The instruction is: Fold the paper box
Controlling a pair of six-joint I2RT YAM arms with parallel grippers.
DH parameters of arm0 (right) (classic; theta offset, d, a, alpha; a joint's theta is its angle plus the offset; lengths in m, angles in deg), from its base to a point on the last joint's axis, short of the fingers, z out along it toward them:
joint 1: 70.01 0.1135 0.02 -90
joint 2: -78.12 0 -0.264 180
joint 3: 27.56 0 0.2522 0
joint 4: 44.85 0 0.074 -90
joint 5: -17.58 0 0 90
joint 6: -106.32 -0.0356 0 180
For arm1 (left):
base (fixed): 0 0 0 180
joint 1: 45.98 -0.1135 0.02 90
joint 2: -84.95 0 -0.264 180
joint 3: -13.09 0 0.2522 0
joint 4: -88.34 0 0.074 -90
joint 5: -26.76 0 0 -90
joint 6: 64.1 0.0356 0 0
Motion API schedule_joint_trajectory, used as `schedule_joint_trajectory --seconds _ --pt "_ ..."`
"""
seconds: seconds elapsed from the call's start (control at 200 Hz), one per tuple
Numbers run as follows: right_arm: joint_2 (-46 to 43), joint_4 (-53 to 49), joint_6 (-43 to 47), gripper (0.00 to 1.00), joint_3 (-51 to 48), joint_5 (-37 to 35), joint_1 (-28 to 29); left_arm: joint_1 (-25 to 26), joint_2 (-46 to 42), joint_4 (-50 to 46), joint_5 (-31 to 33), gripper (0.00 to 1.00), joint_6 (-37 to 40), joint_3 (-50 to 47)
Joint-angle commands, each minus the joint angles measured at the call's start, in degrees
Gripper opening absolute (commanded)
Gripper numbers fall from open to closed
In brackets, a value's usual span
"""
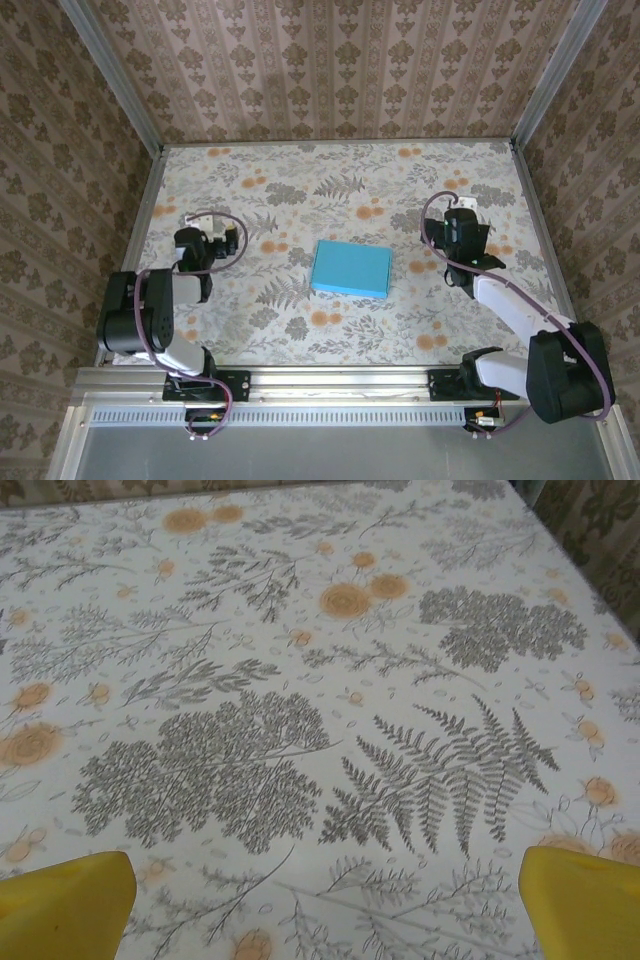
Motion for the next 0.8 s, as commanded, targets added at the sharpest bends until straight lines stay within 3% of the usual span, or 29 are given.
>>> schedule_joint_trajectory --seconds 0.0,0.19,0.38,0.57,0.62,0.715,0.795 --pt "2.16 7.88 3.51 1.00 -1.76 -2.36 -1.18 -0.23 0.35 4.98 -0.01 1.00 1.40 0.21" --pt "4.97 15.87 7.94 1.00 -4.04 -2.97 -1.48 -0.23 0.19 3.52 -2.10 1.00 2.10 0.85" --pt "4.99 34.96 10.80 1.00 -12.64 -0.43 -2.42 -0.23 0.29 3.76 -2.13 1.00 2.18 0.77" --pt "14.42 45.81 10.35 1.00 -13.70 3.62 -3.12 -0.23 0.25 3.80 -2.03 1.00 2.19 0.77" --pt "16.87 47.81 10.89 1.00 -13.22 4.84 -3.15 -0.20 0.22 3.80 -2.09 1.00 2.19 0.76" --pt "17.03 42.42 8.76 1.00 -10.95 9.57 -5.79 -0.21 0.25 3.80 -2.04 1.00 2.19 0.77" --pt "20.09 47.62 8.36 1.00 -11.75 12.15 -7.19 -0.14 0.24 3.80 -2.10 1.00 2.19 0.77"
